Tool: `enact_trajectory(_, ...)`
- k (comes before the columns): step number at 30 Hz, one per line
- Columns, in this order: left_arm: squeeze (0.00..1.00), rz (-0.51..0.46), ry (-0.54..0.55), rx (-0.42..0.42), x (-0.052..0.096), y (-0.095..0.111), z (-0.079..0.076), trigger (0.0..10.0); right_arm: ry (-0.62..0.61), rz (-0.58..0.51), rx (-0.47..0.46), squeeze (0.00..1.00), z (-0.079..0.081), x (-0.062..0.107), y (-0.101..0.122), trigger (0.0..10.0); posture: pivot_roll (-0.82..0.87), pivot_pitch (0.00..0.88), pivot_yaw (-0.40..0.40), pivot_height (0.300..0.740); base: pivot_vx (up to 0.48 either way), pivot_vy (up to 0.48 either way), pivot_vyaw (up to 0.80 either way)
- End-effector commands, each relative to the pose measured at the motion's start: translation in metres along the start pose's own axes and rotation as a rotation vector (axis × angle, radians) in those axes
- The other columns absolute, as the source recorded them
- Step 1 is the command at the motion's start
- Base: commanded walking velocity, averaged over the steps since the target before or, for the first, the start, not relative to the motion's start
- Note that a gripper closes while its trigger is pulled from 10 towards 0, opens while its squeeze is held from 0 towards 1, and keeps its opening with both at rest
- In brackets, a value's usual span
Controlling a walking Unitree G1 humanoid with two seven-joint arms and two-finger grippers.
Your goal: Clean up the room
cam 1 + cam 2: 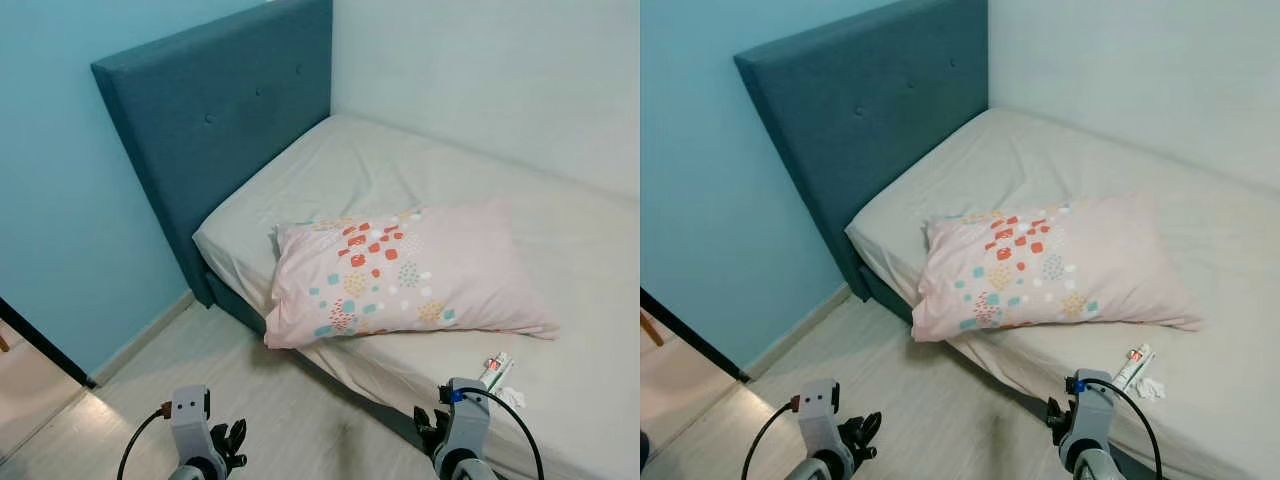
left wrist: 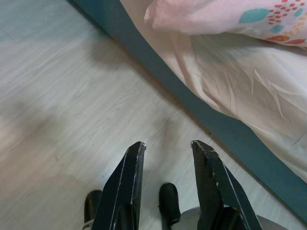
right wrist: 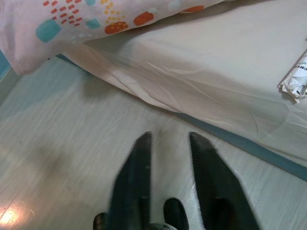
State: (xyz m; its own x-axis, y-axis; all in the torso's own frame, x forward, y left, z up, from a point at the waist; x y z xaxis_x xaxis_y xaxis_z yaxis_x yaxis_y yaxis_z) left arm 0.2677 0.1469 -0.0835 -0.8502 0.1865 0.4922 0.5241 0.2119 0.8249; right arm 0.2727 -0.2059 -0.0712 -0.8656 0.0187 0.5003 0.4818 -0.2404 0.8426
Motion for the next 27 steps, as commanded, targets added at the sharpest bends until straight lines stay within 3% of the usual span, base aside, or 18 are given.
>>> enact_trajectory(1,0.0,0.017,0.025,-0.019,0.0034,-0.0037,0.0089,10.0,-0.004,0.007,0.013,0.0,-0.0006,0.0007,-0.0031,3.2,-0.17,0.091,0.037,0.74,0.0,0.0,0.0)
enact_trajectory(13,0.0,0.026,0.035,-0.031,0.0036,-0.0057,0.0099,10.0,-0.009,0.009,0.024,0.0,-0.0013,-0.0004,-0.0043,2.8,-0.17,0.097,0.03,0.74,0.0,0.0,0.0)
enact_trajectory(14,0.0,0.027,0.036,-0.035,0.0036,-0.0058,0.0101,10.0,-0.011,0.008,0.029,0.0,-0.0017,-0.0006,-0.0042,3.3,-0.16,0.096,0.03,0.74,0.0,0.0,0.0)
enact_trajectory(16,0.0,0.03,0.039,-0.052,0.0035,-0.0057,0.0106,10.0,-0.02,0.007,0.048,0.0,-0.003,-0.0008,-0.0033,3.3,-0.16,0.096,0.03,0.74,0.0,0.0,0.0)
enact_trajectory(17,0.0,0.034,0.037,-0.067,0.0034,-0.0058,0.0105,10.0,-0.022,0.011,0.055,0.0,-0.0042,-0.0004,-0.0036,5.8,-0.15,0.094,0.03,0.74,0.0,0.0,0.0)
enact_trajectory(19,0.0,0.037,0.036,-0.078,0.0033,-0.0058,0.0103,10.0,-0.023,0.014,0.059,0.0,-0.0049,-0.0002,-0.004,5.8,-0.15,0.093,0.029,0.74,0.0,0.0,0.0)
enact_trajectory(20,0.0,0.037,0.021,-0.075,0.0029,-0.0055,0.0087,10.0,-0.007,0.016,0.062,0.0,-0.0042,0.0004,-0.004,9.0,-0.15,0.094,0.03,0.74,0.0,0.0,0.0)
enact_trajectory(21,0.0,0.027,-0.008,-0.056,0.0029,-0.0036,0.0069,10.0,0.023,0.017,0.077,0.0,-0.0032,0.0018,-0.0038,10.0,-0.15,0.097,0.033,0.74,0.0,0.0,0.0)
enact_trajectory(27,0.0,0.03,-0.016,0.011,0.004,-0.0058,0.0073,10.0,0.021,0.021,0.061,0.0,-0.005,0.0034,-0.0064,10.0,-0.16,0.095,0.034,0.74,0.0,0.0,0.0)
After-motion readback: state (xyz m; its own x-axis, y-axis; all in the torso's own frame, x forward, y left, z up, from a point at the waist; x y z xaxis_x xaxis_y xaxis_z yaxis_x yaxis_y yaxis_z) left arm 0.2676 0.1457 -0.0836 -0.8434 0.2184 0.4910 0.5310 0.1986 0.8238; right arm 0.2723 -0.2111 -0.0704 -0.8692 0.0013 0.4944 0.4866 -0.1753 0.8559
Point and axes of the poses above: a point about 5 cm out from each wrist's last joint towards the gripper, its own x axis pointing back from the gripper into the wrist, its own y axis along the axis of the wrist's last joint, z = x × y, the point moved 6 cm from there along -x, pointing out of the wrist towards the gripper, and after that the axes turned 5 degrees about -x, right-handed, at the moved point
